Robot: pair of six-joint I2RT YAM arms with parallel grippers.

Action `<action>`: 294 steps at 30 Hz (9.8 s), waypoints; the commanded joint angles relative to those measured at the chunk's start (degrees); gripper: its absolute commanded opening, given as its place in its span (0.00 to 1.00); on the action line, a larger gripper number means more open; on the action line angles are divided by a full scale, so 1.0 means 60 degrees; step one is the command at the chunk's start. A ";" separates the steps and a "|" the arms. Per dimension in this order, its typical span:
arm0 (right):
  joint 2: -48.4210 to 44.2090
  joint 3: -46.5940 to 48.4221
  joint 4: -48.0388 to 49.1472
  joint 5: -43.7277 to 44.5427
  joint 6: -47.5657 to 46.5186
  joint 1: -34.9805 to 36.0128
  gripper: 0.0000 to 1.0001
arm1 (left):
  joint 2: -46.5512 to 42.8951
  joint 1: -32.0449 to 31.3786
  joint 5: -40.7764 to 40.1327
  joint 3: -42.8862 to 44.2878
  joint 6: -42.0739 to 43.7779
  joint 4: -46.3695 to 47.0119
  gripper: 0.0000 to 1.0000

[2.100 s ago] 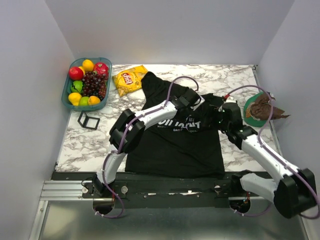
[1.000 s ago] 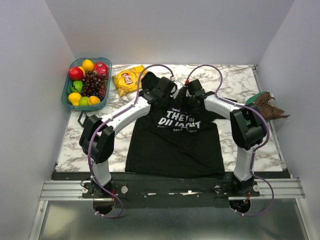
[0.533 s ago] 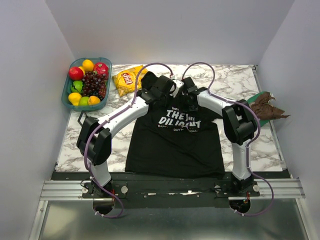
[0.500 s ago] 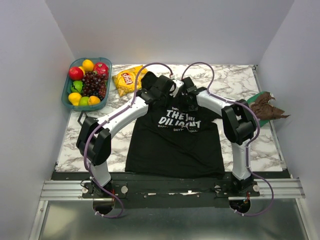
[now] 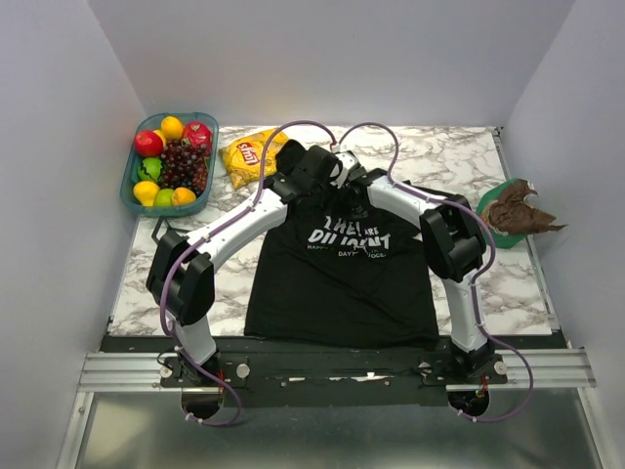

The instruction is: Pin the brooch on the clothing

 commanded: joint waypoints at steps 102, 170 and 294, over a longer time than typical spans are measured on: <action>-0.4334 -0.5674 0.3455 -0.1123 0.0201 -0.1346 0.01 | 0.3151 -0.0330 0.1973 0.0573 -0.3299 0.2009 0.00; -0.3207 -0.6334 0.4627 -0.2017 -0.0429 -0.1214 0.01 | 0.2259 -0.0330 0.4595 -0.1038 -0.3871 0.5012 0.00; -0.6093 -0.9000 0.7776 -0.5592 -0.1146 -0.2914 0.68 | 0.2713 0.0901 0.9649 -0.1097 -0.2538 0.4631 0.00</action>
